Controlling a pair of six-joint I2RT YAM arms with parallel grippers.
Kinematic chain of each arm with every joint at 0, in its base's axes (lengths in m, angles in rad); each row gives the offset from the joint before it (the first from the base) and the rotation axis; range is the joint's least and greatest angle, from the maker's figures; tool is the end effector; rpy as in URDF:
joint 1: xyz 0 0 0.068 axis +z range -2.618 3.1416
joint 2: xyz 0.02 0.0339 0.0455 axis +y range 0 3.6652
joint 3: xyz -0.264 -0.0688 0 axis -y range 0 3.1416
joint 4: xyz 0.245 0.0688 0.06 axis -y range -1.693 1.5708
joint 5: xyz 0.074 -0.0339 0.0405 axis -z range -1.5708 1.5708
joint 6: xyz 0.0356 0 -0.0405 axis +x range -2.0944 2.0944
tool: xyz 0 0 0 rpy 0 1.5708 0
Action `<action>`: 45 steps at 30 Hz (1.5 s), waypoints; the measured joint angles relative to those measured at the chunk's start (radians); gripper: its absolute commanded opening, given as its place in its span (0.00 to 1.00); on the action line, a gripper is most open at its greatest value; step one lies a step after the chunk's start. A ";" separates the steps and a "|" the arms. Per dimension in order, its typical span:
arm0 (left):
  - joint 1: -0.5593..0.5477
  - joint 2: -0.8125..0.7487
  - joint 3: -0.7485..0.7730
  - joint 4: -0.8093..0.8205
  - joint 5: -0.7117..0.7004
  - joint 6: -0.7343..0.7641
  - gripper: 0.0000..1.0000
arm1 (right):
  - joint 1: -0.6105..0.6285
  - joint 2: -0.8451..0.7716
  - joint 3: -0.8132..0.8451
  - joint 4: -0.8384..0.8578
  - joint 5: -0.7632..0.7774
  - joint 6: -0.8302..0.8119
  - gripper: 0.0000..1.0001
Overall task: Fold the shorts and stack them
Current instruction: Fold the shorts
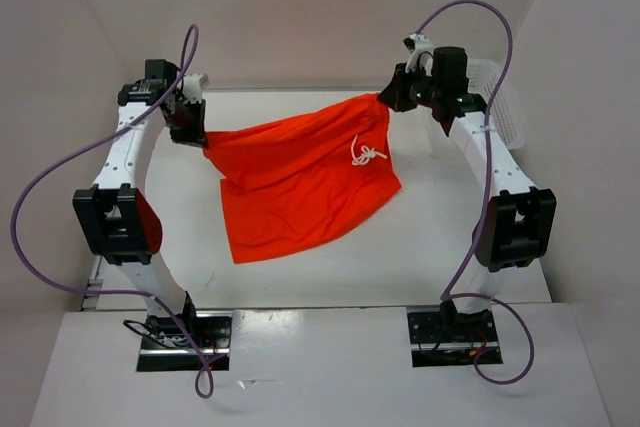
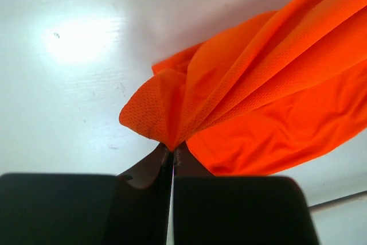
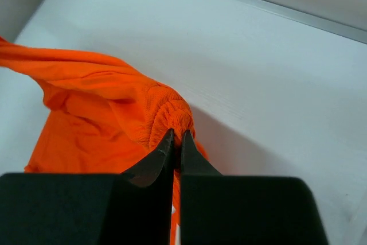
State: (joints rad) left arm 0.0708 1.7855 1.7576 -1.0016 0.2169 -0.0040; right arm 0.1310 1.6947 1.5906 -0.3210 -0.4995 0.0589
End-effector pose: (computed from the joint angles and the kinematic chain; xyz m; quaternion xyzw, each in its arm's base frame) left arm 0.3785 0.0192 0.3314 -0.0069 0.9583 -0.0954 0.2691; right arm 0.3928 0.0689 0.3663 -0.1632 0.8089 0.2566 0.5032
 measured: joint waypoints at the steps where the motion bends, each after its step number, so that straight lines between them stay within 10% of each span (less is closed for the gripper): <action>1: 0.000 -0.002 0.005 0.012 0.007 0.000 0.00 | 0.000 -0.001 -0.002 -0.002 -0.001 -0.024 0.00; 17: -0.120 -0.156 -0.561 -0.048 0.026 -0.001 0.04 | 0.000 -0.118 -0.492 -0.118 0.057 -0.377 0.00; 38: -0.201 -0.200 -0.489 -0.171 0.203 0.000 0.19 | 0.000 -0.169 -0.304 -0.101 0.091 -0.420 0.00; 39: -0.219 -0.200 -0.504 -0.173 0.203 -0.001 0.22 | 0.000 -0.178 -0.319 -0.093 0.092 -0.438 0.04; 41: -0.257 -0.199 -0.539 -0.179 0.204 -0.001 0.34 | 0.000 -0.196 -0.375 -0.089 0.101 -0.478 0.47; 45: -0.301 -0.199 -0.594 -0.210 0.205 0.002 0.42 | 0.000 -0.204 -0.523 -0.126 0.153 -0.560 0.71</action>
State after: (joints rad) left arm -0.2306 1.5864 1.1637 -1.2118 0.4217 -0.0021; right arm 0.1310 1.4906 1.0672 -0.4469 -0.3470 -0.5014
